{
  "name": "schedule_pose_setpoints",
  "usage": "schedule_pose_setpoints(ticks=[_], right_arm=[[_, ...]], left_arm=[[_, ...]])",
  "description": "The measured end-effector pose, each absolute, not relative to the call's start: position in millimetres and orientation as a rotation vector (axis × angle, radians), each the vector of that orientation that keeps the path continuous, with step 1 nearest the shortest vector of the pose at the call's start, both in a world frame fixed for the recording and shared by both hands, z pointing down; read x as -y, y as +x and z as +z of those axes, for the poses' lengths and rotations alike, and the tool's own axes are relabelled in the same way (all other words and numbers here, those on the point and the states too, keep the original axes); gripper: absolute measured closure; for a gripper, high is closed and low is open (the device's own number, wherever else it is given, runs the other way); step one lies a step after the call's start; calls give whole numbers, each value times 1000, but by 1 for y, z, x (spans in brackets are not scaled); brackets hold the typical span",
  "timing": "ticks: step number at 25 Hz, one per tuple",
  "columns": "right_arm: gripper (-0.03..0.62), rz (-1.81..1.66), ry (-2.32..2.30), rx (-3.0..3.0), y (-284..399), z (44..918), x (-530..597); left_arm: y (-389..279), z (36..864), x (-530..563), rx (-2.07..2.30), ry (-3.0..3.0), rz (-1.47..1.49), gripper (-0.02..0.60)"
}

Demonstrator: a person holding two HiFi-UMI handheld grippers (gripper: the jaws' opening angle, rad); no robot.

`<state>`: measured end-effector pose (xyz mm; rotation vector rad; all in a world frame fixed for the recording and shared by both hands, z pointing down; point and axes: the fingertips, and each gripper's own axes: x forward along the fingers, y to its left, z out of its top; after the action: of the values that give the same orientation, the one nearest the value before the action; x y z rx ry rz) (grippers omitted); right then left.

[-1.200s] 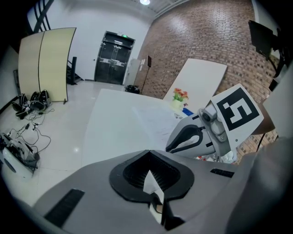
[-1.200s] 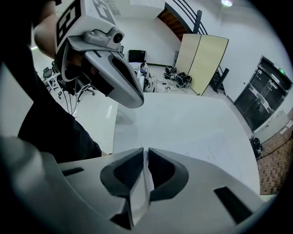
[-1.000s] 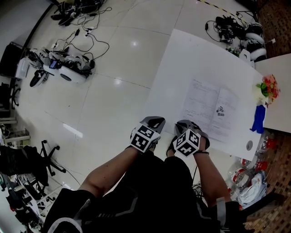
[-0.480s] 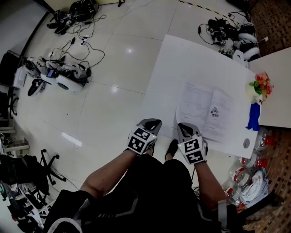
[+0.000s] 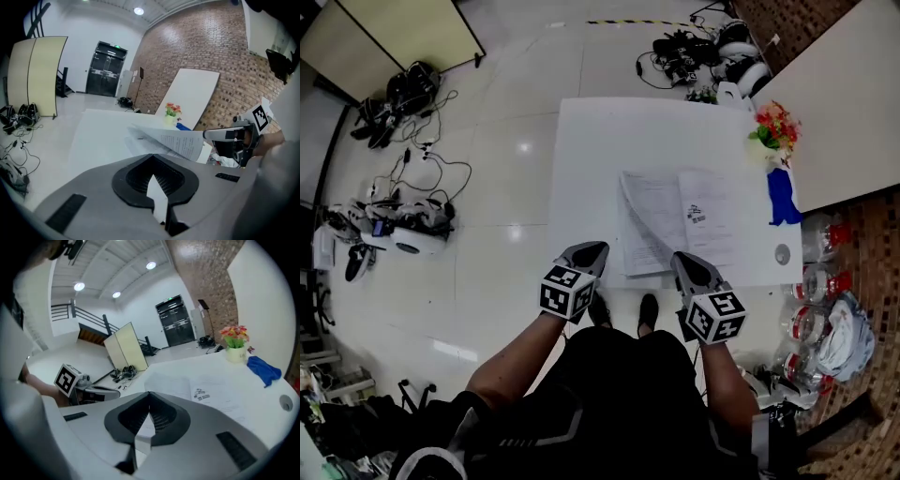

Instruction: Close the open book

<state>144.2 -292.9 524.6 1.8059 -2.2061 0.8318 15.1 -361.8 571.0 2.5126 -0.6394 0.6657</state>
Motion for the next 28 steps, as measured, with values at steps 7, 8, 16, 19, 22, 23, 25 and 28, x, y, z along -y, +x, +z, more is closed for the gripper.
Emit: schedule_pose_setpoints(ticks=[7,8,16,19,22,23,25,28], right_arm=[[591,1106,2249,2177,227,512,258],[591,1131,2296,2161,238,512,253],[591,1324,2601,1911,324,550,210],[591,1405,2630,1809,346,577,200],[591,1474,2611,1734,356,606,197],[591,1489,2599,1713,357,614,197],[591,1525,2589,1663,358,628,196],[591,1560,2579,1590,362,645,188]], left_arm=[[65,555,353,550,2578,674,580],[69,554,352,542,2583,679,580],[91,549,343,521,2595,709,580],[93,553,343,533,2584,725,580],[94,557,342,545,2569,739,580],[94,558,341,549,2565,743,580],[93,560,340,557,2557,750,580],[92,565,338,569,2543,762,580]])
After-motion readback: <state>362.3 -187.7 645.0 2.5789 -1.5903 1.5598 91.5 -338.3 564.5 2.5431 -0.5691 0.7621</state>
